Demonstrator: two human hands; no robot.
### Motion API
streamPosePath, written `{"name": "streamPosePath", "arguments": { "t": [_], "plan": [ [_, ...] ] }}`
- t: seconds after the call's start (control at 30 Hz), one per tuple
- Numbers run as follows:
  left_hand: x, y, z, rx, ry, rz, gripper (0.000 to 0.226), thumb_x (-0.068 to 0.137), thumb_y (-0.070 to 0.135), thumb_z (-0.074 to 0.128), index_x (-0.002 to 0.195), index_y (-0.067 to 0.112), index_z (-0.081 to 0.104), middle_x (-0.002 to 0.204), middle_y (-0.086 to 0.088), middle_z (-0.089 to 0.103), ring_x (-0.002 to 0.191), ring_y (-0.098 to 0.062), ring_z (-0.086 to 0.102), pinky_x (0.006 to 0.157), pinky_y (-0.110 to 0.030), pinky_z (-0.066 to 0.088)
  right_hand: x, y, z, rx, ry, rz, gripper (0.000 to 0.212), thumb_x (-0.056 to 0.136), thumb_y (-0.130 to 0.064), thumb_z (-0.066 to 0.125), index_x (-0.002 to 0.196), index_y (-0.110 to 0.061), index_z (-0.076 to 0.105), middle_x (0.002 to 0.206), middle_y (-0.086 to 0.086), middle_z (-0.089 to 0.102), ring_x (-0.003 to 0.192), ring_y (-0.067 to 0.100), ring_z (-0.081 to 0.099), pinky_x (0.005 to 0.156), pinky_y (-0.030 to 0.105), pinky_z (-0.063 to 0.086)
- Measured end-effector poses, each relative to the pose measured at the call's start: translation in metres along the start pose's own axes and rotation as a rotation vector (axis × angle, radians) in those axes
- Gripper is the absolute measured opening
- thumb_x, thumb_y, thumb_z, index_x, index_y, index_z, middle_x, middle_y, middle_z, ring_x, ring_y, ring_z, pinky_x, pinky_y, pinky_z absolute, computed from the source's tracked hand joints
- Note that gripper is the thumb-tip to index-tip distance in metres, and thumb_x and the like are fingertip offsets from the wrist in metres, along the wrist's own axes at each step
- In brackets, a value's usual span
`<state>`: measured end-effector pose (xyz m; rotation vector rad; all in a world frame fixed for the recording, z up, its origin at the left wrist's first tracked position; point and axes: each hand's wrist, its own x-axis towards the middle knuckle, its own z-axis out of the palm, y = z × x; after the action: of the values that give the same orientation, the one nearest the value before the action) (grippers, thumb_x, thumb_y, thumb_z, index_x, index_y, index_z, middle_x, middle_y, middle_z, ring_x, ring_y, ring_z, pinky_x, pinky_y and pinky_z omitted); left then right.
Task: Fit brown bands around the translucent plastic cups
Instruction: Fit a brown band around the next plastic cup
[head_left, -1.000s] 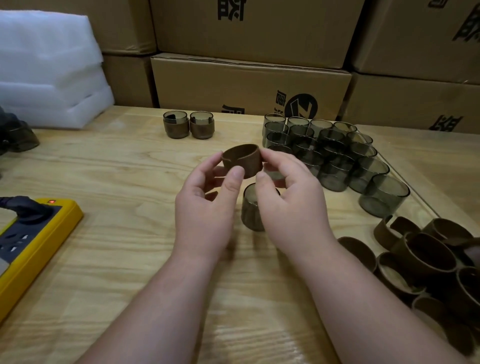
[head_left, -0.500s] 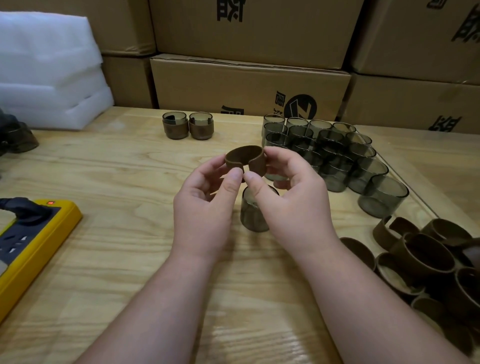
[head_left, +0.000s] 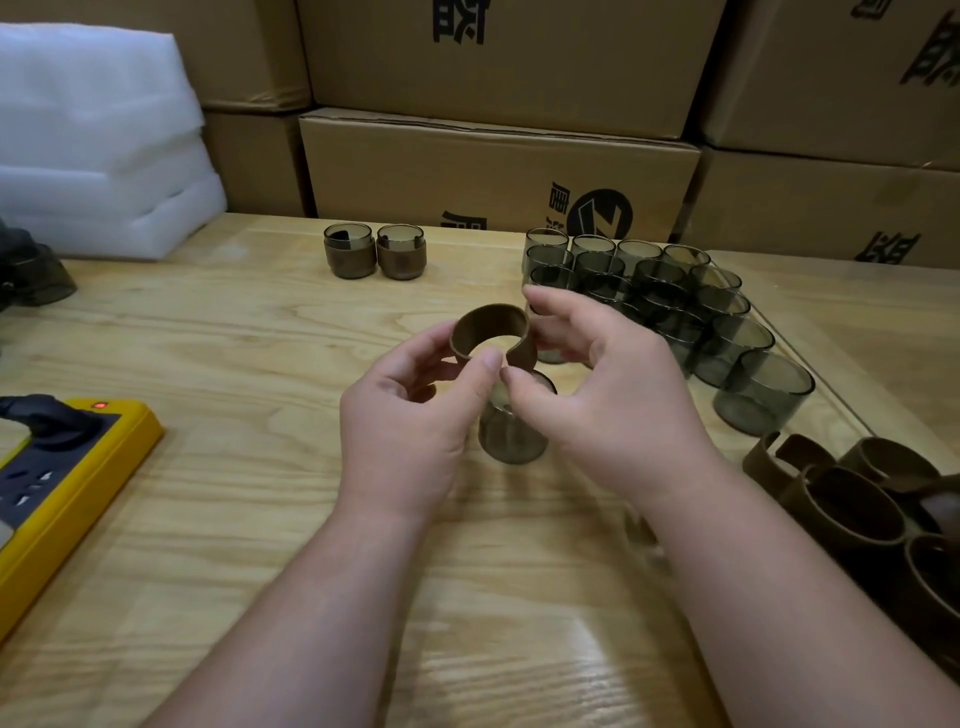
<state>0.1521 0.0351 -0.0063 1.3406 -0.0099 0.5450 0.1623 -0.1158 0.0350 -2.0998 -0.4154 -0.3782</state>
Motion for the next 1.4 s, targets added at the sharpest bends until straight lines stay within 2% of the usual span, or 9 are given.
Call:
{"name": "streamPosePath", "arguments": {
  "t": [0.1, 0.27, 0.37, 0.5, 0.6, 0.77, 0.97, 1.13, 1.4],
  "plan": [
    [-0.002, 0.0, 0.001, 0.078, -0.016, 0.02, 0.027, 0.075, 0.031, 0.083, 0.101, 0.034, 0.079, 0.101, 0.009, 0.08, 0.099, -0.014, 0.075, 0.09, -0.03, 0.057, 0.0, -0.001, -0.006, -0.068, -0.024, -0.018, 0.057, 0.079, -0.026, 0.08, 0.134, -0.033, 0.066, 0.11, -0.023, 0.073, 0.109, -0.01, 0.064, 0.1, 0.021, 0.053],
    [-0.005, 0.001, 0.003, 0.209, -0.053, 0.053, 0.031, 0.074, 0.028, 0.076, 0.1, 0.044, 0.074, 0.093, 0.03, 0.076, 0.1, 0.01, 0.069, 0.084, -0.004, 0.047, 0.003, 0.001, -0.014, -0.143, -0.06, 0.057, 0.051, 0.076, -0.026, 0.076, 0.125, -0.036, 0.066, 0.106, -0.023, 0.073, 0.105, -0.012, 0.064, 0.091, 0.012, 0.051],
    [-0.005, -0.001, 0.002, 0.283, -0.056, 0.025, 0.031, 0.07, 0.032, 0.075, 0.096, 0.049, 0.072, 0.087, 0.041, 0.07, 0.1, 0.019, 0.065, 0.086, -0.001, 0.045, 0.004, 0.004, -0.015, -0.175, -0.102, 0.13, 0.042, 0.074, -0.03, 0.077, 0.114, -0.036, 0.063, 0.093, -0.024, 0.074, 0.094, -0.01, 0.064, 0.078, 0.013, 0.051],
    [-0.004, -0.006, 0.003, 0.335, -0.072, -0.026, 0.042, 0.067, 0.035, 0.074, 0.108, 0.033, 0.079, 0.095, 0.042, 0.068, 0.102, 0.02, 0.063, 0.087, 0.0, 0.044, 0.004, 0.008, -0.015, -0.201, -0.144, 0.194, 0.04, 0.075, -0.032, 0.076, 0.11, -0.038, 0.06, 0.087, -0.028, 0.073, 0.084, -0.007, 0.063, 0.069, 0.019, 0.055],
    [-0.004, -0.007, 0.002, 0.33, -0.078, -0.052, 0.036, 0.067, 0.036, 0.074, 0.102, 0.039, 0.078, 0.098, 0.037, 0.071, 0.105, 0.016, 0.065, 0.091, -0.005, 0.048, 0.004, 0.009, -0.015, -0.164, -0.164, 0.23, 0.038, 0.076, -0.03, 0.075, 0.108, -0.04, 0.058, 0.089, -0.036, 0.07, 0.076, -0.003, 0.068, 0.065, 0.028, 0.06],
    [-0.004, -0.004, 0.004, 0.29, -0.113, -0.084, 0.027, 0.072, 0.033, 0.075, 0.096, 0.045, 0.074, 0.098, 0.028, 0.076, 0.104, 0.008, 0.069, 0.095, -0.023, 0.052, 0.006, 0.011, -0.015, -0.105, -0.193, 0.249, 0.036, 0.078, -0.025, 0.074, 0.107, -0.038, 0.058, 0.092, -0.033, 0.073, 0.076, 0.003, 0.072, 0.071, 0.037, 0.063],
    [-0.003, -0.005, 0.001, 0.319, -0.117, -0.099, 0.023, 0.088, 0.022, 0.075, 0.107, 0.034, 0.078, 0.096, 0.026, 0.077, 0.099, 0.011, 0.069, 0.083, -0.009, 0.051, 0.009, 0.017, -0.017, -0.079, -0.263, 0.248, 0.039, 0.087, -0.03, 0.077, 0.112, -0.048, 0.053, 0.09, -0.038, 0.069, 0.088, -0.009, 0.068, 0.066, 0.013, 0.05],
    [-0.005, -0.006, 0.001, 0.384, -0.142, -0.074, 0.023, 0.093, 0.023, 0.071, 0.112, 0.033, 0.079, 0.098, 0.028, 0.076, 0.099, 0.015, 0.066, 0.079, -0.001, 0.045, 0.007, 0.025, -0.017, -0.029, -0.314, 0.312, 0.043, 0.092, -0.036, 0.074, 0.128, -0.044, 0.052, 0.126, -0.018, 0.071, 0.108, -0.001, 0.066, 0.089, 0.025, 0.05],
    [-0.002, -0.009, 0.002, 0.238, -0.079, -0.154, 0.022, 0.102, 0.026, 0.062, 0.118, 0.032, 0.075, 0.105, 0.025, 0.075, 0.102, 0.015, 0.065, 0.077, -0.003, 0.049, 0.014, 0.028, -0.022, 0.04, -0.198, 0.344, 0.012, 0.096, -0.051, 0.061, 0.104, -0.042, 0.066, 0.1, -0.019, 0.071, 0.093, 0.001, 0.069, 0.081, 0.032, 0.057]
  ]
}}
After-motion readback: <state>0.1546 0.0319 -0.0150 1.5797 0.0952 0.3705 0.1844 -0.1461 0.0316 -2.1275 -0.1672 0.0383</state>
